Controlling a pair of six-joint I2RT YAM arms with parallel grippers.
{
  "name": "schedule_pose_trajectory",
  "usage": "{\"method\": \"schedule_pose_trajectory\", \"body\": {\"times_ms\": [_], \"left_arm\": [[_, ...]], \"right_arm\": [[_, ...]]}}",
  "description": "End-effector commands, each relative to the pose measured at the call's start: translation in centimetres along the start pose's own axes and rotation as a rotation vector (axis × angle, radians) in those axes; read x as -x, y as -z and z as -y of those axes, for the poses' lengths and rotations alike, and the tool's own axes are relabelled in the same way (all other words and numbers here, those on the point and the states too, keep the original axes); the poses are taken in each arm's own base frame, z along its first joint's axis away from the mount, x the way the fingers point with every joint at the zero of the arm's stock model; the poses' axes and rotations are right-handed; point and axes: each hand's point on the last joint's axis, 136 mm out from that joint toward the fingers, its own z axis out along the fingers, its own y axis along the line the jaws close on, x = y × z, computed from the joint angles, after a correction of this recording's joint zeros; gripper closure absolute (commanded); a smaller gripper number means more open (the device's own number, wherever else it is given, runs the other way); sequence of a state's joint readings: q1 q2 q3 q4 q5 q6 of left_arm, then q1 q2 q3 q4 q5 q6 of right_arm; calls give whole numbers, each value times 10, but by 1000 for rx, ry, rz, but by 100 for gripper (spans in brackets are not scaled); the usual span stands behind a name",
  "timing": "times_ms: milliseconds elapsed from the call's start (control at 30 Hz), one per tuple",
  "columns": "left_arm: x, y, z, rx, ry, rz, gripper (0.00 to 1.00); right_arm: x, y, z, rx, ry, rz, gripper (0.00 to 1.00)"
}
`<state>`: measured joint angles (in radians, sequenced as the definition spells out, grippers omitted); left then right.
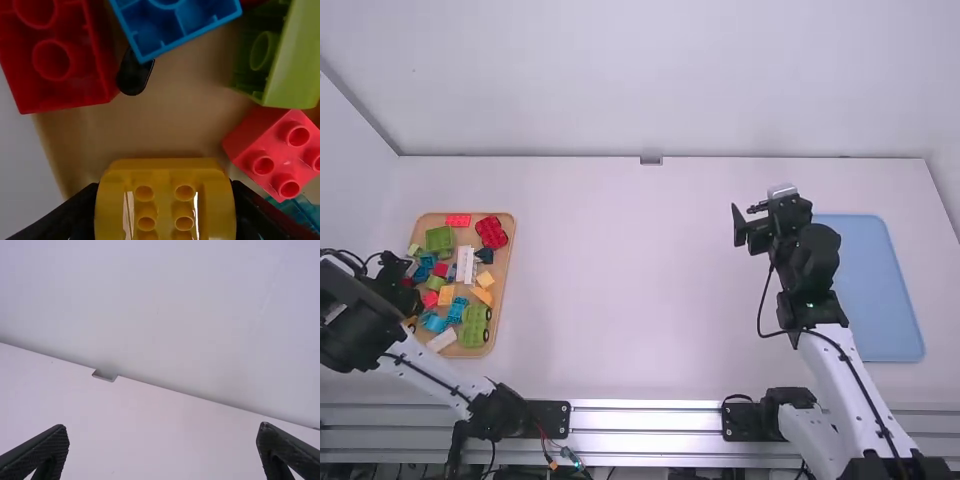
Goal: Assemble lego blocks to make yellow taxi
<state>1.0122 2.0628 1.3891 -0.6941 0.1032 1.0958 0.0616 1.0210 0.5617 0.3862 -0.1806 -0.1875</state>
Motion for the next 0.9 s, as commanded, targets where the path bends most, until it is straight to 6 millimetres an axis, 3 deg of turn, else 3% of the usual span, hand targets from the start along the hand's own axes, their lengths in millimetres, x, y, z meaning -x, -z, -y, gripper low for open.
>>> {"method": "schedule_pose_trajectory", "body": {"times_ms": [0,233,400,600,700,833,867], "left_arm": [[-1,-8,8,-32,3,-7,34],[-7,-8,3,-8,3,-47,43],[-2,-1,2,-6,-10,-56,56],[12,28,10,-43,-51,-120,64],[31,52,13,-41,-19,-130,83],[54,77,21,-40,11,-127,91],[65,84,25,-36,9,-123,97]], "right_arm": [[15,-1,1,1,3,30,1],[15,-1,1,1,3,30,1],[15,-1,1,1,3,30,1],[16,-1,1,1,4,31,1],[16,-1,1,0,4,34,1],[16,-1,1,0,4,34,1],[17,-1,1,-1,4,36,1]]}}
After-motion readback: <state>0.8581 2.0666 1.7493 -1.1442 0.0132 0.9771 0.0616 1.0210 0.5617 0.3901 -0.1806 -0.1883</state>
